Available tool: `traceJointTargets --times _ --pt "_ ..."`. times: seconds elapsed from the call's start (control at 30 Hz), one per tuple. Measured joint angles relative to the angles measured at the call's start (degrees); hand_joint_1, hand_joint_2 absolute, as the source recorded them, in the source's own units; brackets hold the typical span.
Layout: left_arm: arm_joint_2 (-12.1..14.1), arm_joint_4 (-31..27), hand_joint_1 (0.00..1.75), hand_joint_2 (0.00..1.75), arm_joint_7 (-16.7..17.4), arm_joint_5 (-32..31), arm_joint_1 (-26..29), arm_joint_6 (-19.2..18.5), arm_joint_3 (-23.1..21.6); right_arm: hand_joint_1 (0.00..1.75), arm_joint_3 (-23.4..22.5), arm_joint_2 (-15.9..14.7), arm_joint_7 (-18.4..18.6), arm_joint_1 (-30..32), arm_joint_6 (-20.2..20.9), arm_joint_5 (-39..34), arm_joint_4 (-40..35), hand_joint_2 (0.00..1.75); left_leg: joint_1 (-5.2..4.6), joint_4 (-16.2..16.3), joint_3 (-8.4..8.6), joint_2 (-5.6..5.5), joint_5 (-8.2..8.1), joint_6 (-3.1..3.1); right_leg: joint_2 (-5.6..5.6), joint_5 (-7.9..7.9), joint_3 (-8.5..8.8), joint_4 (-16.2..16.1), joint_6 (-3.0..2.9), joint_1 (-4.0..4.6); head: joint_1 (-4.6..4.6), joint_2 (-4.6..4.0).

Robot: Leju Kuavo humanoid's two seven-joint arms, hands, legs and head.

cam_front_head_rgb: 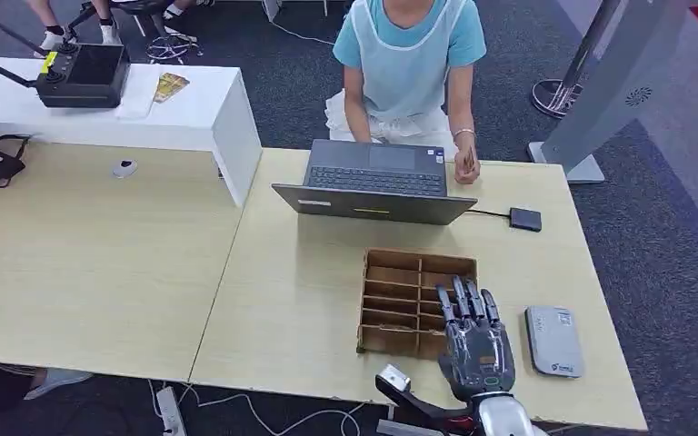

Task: Pass the card to the sensor for recognition and then transmit it.

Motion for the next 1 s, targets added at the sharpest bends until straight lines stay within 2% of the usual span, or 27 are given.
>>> traceJointTargets --times 0.57,1.0 --pt "0.0 0.0 0.0 0.0 0.3 0.0 0.0 0.0 0.0 0.0 -0.9 0.0 0.1 0.5 0.5 0.0 0.0 1.75 0.0 0.0 0.0 0.0 0.0 0.0 0.0 0.0 0.0 0.0 0.0 0.0 0.0 0.0" --pt "0.0 0.0 0.0 0.0 0.3 0.0 0.0 0.2 0.0 0.12 -3.3 1.4 -2.8 1.7 1.8 0.0 0.0 1.75 0.0 0.0 0.0 0.0 0.0 0.0 0.0 0.0 0.0 0.0 0.0 0.0 0.0 0.0"
